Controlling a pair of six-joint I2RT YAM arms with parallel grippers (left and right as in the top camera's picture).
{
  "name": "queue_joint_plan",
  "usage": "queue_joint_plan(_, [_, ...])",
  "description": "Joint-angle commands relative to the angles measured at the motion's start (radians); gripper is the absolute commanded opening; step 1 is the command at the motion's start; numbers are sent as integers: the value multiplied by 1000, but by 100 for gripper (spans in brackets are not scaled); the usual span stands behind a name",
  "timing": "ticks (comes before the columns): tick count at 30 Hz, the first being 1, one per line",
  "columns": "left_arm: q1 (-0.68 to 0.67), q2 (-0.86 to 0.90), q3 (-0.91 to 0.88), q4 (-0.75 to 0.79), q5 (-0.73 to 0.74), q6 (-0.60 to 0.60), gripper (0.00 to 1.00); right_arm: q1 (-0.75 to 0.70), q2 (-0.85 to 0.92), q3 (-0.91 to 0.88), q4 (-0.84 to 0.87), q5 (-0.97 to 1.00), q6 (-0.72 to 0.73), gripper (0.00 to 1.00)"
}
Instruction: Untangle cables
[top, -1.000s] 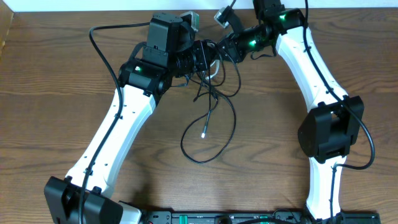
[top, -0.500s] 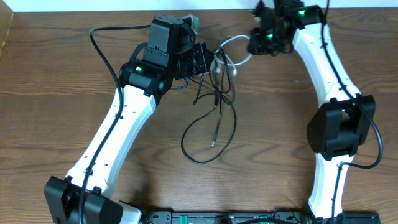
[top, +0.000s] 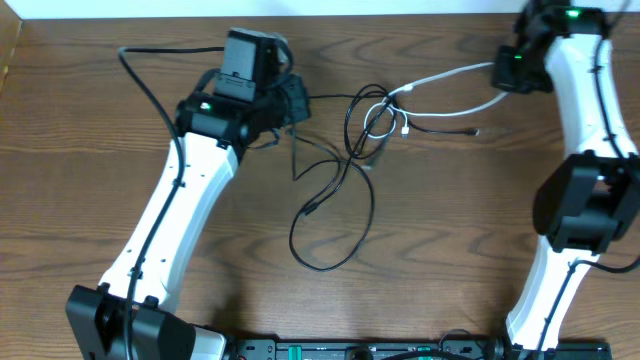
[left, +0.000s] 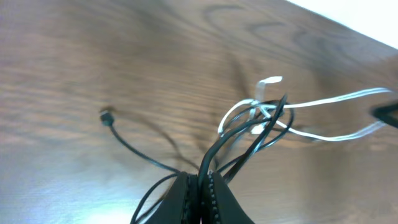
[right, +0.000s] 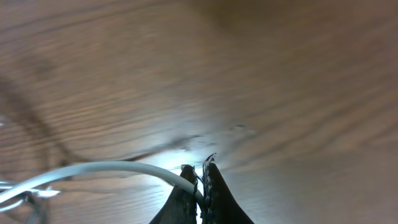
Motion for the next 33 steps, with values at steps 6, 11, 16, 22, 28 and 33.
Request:
queue_joint_plan(6, [108,-26,2,-60,-62,47,7,-129,-6,0,-23,-35,18,1])
queue_joint_plan(11, [118,-26,2,-67,-63,51,7,-164,-6,0,-36,-48,17,1])
queue_joint_plan(16, [119,-26,2,-68,-76,59,7,-203,-6,0,-45,-50,-4,1])
queue_joint_plan(22, [135,-25,2,-85,-167,79,8,-260,-6,0,-53,-216,-72,1])
queue_joint_plan(28, [201,-25,2,-103,-243,85,7,-273,-6,0,-57,-228,-77,1])
queue_joint_plan(33, [283,-25,2,-130,-241,93,7,-278,-6,0,-66,-227,-77,1])
